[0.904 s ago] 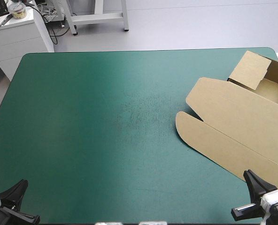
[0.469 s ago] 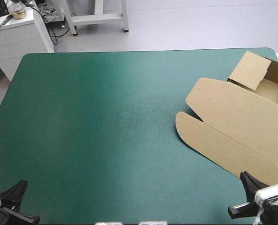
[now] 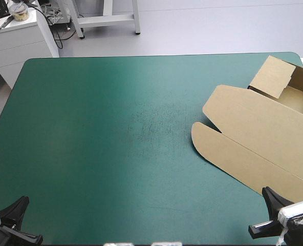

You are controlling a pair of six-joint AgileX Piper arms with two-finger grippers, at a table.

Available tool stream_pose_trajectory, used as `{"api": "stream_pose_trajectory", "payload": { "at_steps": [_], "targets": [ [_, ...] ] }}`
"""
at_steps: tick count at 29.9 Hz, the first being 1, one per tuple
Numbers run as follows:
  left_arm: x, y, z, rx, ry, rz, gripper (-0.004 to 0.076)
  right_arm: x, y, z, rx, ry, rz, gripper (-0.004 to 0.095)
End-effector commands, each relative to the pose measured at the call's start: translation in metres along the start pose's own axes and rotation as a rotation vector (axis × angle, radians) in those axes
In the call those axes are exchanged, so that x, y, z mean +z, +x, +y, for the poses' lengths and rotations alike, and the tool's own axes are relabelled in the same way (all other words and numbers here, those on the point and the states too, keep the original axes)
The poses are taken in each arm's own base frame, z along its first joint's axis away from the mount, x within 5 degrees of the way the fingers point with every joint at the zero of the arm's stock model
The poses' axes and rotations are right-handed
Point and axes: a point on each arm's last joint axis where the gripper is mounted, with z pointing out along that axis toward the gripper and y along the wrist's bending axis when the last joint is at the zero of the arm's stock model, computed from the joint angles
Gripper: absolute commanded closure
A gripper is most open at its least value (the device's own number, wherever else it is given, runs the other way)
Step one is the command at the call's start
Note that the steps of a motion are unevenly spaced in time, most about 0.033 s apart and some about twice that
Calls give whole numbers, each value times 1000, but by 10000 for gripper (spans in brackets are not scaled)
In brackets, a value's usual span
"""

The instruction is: Fold the box

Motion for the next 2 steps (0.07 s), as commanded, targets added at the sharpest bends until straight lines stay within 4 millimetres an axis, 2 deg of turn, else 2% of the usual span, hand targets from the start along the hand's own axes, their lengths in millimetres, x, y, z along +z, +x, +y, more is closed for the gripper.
{"api": "stream_pose_trajectory", "payload": {
  "at_steps": [1, 2],
  "targets": [
    [-7, -12, 1, -3, -1, -132, 734, -8, -12, 0, 2, 8, -121, 928],
    [-7, -13, 1, -3, 0, -139, 734, -8, -12, 0, 2, 8, -121, 928]
  ]
}}
